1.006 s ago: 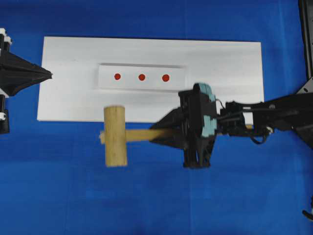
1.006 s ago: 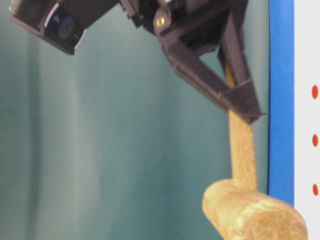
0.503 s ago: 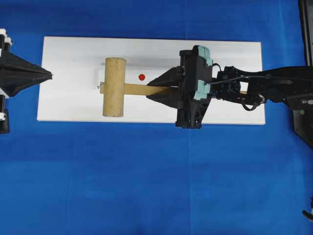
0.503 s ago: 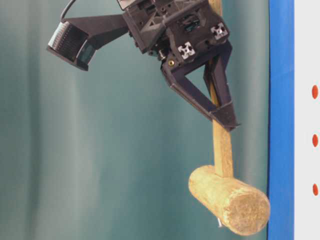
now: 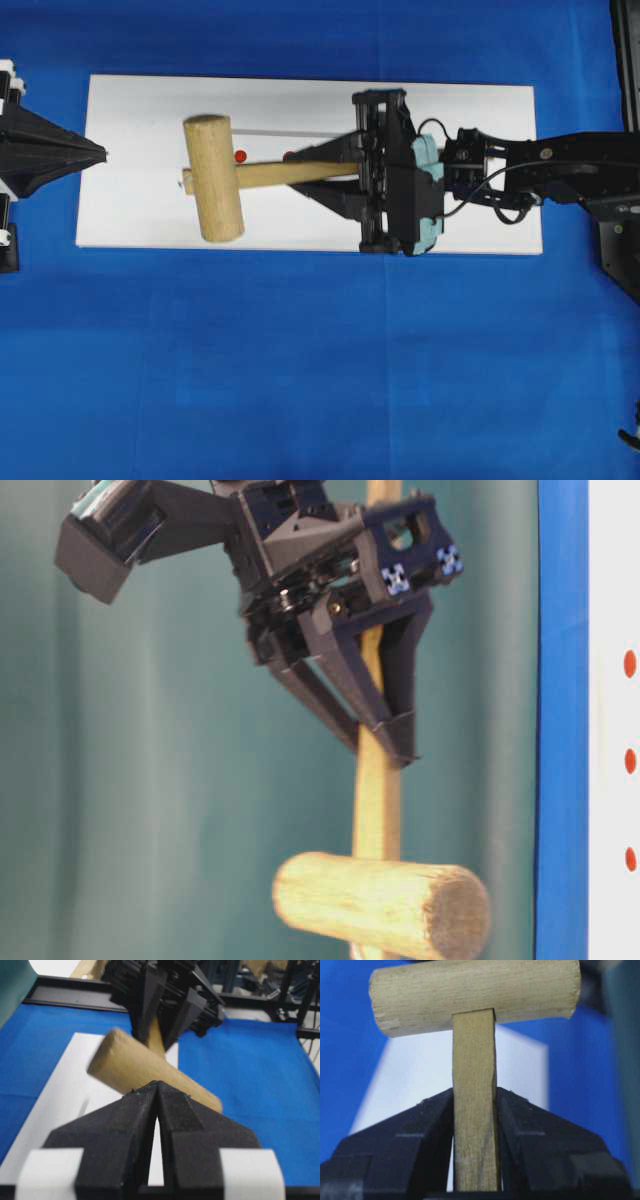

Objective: Hit the mark with a hammer.
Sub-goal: 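Lift the mallet with the right gripper and carry it over the board, then move the left gripper toward the mallet head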

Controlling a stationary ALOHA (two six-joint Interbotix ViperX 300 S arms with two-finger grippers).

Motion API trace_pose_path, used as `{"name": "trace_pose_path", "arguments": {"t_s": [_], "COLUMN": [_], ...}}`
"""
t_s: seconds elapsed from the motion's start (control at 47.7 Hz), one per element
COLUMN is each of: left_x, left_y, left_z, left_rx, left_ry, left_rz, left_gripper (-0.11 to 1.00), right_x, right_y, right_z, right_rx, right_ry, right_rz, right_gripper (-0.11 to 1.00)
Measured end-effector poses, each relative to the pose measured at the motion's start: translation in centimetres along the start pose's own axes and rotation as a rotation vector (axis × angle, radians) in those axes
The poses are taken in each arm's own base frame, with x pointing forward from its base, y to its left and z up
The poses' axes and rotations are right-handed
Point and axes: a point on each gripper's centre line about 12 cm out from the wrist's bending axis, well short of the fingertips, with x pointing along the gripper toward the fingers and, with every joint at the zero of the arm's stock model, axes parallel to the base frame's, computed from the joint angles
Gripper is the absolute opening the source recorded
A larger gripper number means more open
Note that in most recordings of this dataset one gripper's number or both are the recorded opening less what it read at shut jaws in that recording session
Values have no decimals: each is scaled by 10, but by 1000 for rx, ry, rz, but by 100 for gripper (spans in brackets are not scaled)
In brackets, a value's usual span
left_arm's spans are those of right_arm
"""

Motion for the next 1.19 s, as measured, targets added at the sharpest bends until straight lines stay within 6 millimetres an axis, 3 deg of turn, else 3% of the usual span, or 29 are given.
{"name": "trace_pose_path", "arguments": {"t_s": [0.273,0.881,0.985,1.195], "left_x": [0,-2,-1,-1], "left_y": [0,0,0,2], "left_z": [1,5,4,4], "left_rx": [-54,-129,-192,-247], "left_ry": [-3,-37,-34,-34], "left_rz": [0,-3,-4,5], "left_gripper": [0,2,25,85], "right_x": [0,0,0,0], "right_y": [-12,-13,-13,-13], "right_z": [5,5,5,5], "right_rx": [-315,-351,-350,-350], "right_ry": [-46,-47,-46,-47], "right_rz": [-72,-79,-80,-81], "right_gripper": [10,10,10,10]}}
